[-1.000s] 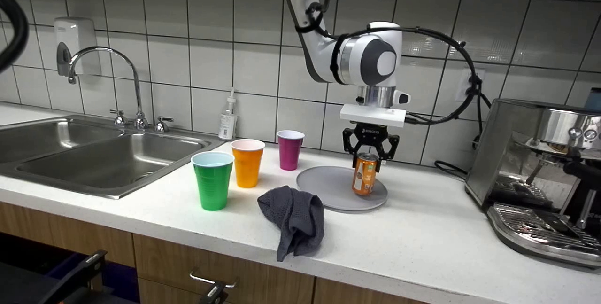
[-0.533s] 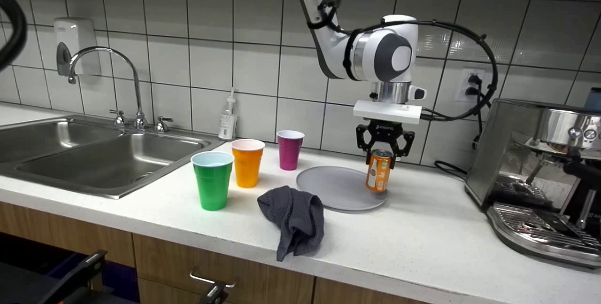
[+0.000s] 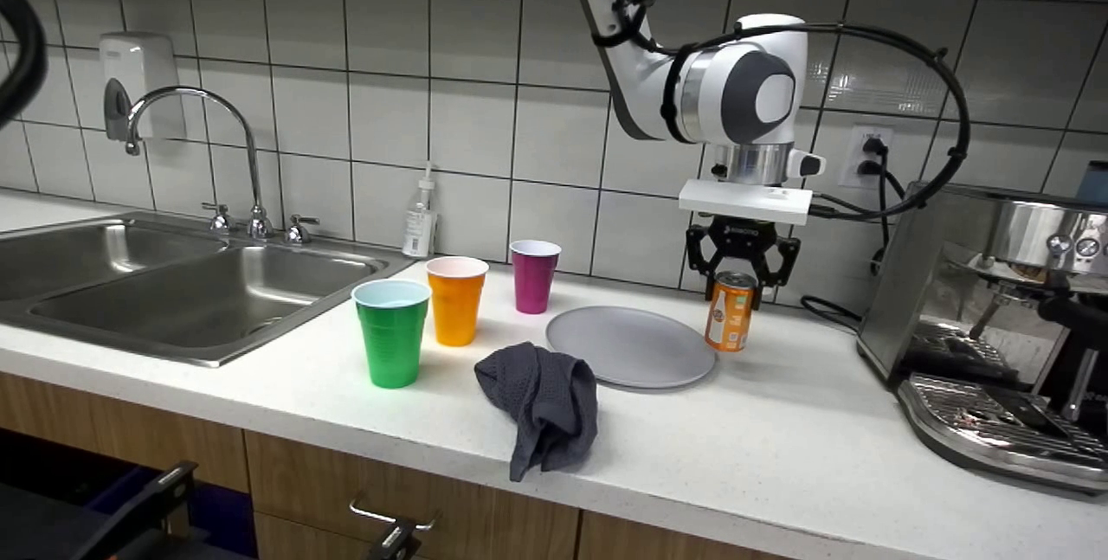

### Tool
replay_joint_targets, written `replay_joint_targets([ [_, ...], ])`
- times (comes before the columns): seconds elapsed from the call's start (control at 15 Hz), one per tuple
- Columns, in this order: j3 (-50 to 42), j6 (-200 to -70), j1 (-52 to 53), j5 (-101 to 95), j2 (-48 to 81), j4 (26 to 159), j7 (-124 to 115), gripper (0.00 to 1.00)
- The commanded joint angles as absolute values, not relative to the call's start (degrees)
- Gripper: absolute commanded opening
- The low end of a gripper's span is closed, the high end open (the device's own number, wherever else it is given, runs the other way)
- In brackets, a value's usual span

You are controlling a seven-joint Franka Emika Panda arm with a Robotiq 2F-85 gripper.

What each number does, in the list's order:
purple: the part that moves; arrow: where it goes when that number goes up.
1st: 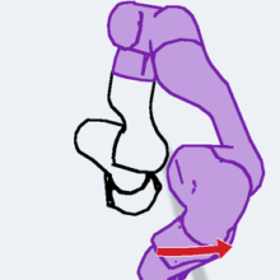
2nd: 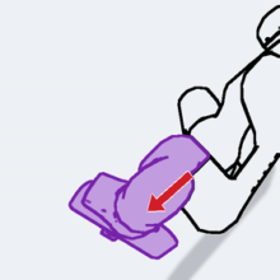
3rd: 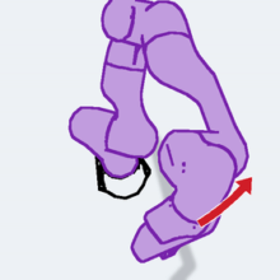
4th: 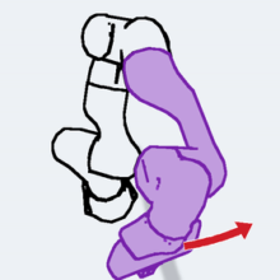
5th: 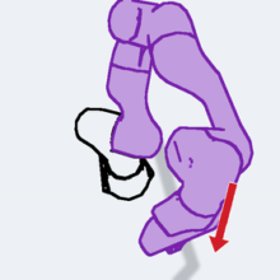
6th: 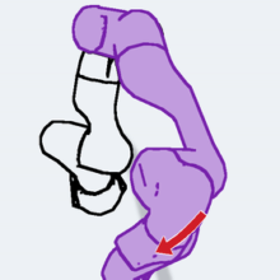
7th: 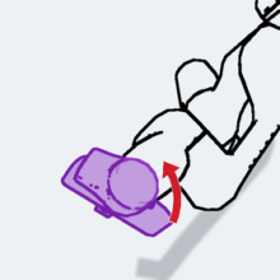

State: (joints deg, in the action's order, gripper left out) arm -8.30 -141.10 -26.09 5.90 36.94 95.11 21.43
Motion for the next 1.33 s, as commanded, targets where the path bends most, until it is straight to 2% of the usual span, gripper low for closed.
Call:
replay_joint_targets([
  [0.0, -8.70, -140.00, -27.24, 6.09, 38.19, 92.24, 19.20, 0.38],
  [1.2, -11.43, -138.65, -29.06, 5.67, 43.54, 88.17, 12.41, 0.38],
  [1.27, -11.47, -138.54, -29.03, 5.65, 43.68, 88.02, 12.19, 0.51],
])
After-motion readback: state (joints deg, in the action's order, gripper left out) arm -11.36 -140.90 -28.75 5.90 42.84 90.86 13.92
